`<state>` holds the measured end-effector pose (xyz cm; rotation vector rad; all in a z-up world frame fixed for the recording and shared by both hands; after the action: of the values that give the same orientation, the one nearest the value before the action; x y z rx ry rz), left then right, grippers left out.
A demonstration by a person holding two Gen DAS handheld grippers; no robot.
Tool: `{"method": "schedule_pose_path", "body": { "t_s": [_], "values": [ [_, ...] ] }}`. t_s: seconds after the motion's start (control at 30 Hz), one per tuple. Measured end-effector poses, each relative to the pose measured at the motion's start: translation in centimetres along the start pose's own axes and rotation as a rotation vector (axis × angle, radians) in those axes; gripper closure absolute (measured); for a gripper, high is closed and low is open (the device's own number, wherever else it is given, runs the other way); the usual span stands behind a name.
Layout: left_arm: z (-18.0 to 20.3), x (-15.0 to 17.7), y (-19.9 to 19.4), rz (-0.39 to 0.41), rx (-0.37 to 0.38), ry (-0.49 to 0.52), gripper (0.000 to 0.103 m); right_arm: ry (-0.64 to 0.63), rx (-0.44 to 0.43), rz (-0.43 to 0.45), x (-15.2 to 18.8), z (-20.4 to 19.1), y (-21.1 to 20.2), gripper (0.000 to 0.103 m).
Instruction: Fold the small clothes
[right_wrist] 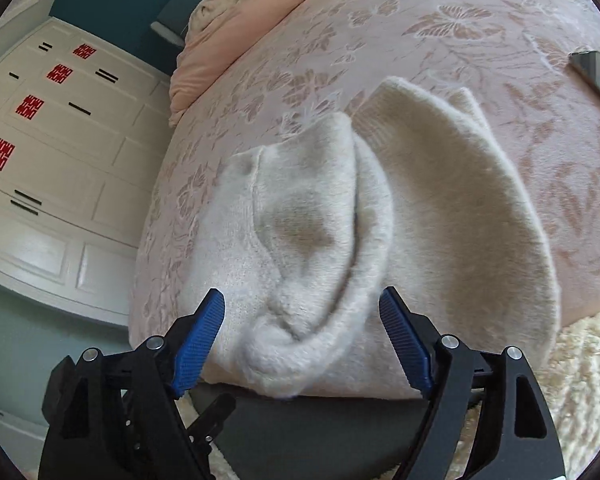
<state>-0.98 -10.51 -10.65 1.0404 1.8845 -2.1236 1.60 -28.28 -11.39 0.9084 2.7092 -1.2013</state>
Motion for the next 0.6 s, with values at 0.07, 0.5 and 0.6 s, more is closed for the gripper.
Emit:
{"method": "schedule_pose_path", "body": {
  "t_s": [0.07, 0.5, 0.6],
  "values": [
    [-1.4, 0.4, 1.0, -0.037, -0.016, -0.046, 0.015, 0.001, 0.010, -0.025, 0.0, -0.4, 1.6, 0.026],
    [1.4, -0.2, 0.9, -0.092, 0.118, -0.035, 0.093, -0.053, 0.251, 0.106, -0.6, 7.5, -5.5, 0.084],
    [3.0, 0.7, 2.3, -0.141, 0.127, -0.006, 0.092, 0.038, 0.175, 0.098, 0.7, 10.2, -4.7, 0.082]
  ]
}}
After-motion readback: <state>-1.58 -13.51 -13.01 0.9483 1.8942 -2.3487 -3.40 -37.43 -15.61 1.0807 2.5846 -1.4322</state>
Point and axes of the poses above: each gripper's, at about its wrist camera, not at the fingertips, and y roughly the way its jaws point, z to its right, x to its underside, the point moved 8 cm from there along y, roughly the way its jaws point, and after that the axes turned 5 degrees about -x, right-handed, at the moved point
